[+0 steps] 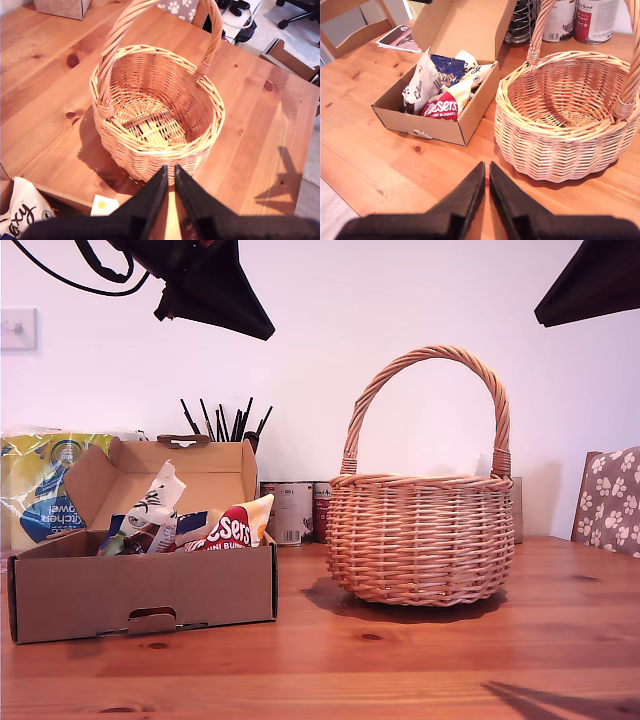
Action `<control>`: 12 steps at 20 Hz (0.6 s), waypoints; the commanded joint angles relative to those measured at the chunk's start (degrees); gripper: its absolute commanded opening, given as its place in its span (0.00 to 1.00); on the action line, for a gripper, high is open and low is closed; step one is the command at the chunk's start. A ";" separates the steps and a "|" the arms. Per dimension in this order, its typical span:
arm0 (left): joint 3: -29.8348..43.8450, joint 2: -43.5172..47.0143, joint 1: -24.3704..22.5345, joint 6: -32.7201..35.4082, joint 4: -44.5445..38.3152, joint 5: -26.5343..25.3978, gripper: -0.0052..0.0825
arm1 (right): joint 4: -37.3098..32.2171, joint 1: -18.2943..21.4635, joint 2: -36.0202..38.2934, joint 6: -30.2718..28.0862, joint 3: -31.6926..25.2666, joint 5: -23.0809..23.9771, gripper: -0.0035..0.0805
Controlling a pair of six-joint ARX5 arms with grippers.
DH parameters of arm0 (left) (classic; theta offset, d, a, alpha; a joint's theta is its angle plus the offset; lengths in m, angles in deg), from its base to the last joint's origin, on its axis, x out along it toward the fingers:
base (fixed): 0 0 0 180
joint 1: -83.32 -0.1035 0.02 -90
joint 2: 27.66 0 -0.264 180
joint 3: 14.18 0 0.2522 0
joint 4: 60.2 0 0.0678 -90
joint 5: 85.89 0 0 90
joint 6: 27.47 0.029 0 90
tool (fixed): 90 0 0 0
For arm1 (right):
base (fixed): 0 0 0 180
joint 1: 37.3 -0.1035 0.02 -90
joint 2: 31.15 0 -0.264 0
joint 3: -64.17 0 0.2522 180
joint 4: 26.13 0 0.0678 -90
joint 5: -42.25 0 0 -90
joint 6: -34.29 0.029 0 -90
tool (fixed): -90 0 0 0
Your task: Move the bags of Easter eggs from the cardboard box on the left into the woven basket on the right side.
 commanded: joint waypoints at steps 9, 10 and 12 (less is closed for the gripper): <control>0.83 0.15 0.09 -0.37 -1.86 -0.92 0.06 | -0.66 0.28 -2.10 -0.26 -1.44 0.44 0.04; 0.83 0.17 -0.04 -0.37 -1.77 -2.12 0.05 | -0.63 0.28 -2.23 -0.26 -1.44 0.46 0.04; 0.83 0.37 -0.79 -0.39 0.50 -4.92 0.04 | -0.61 0.28 -2.43 -0.26 -1.44 0.48 0.04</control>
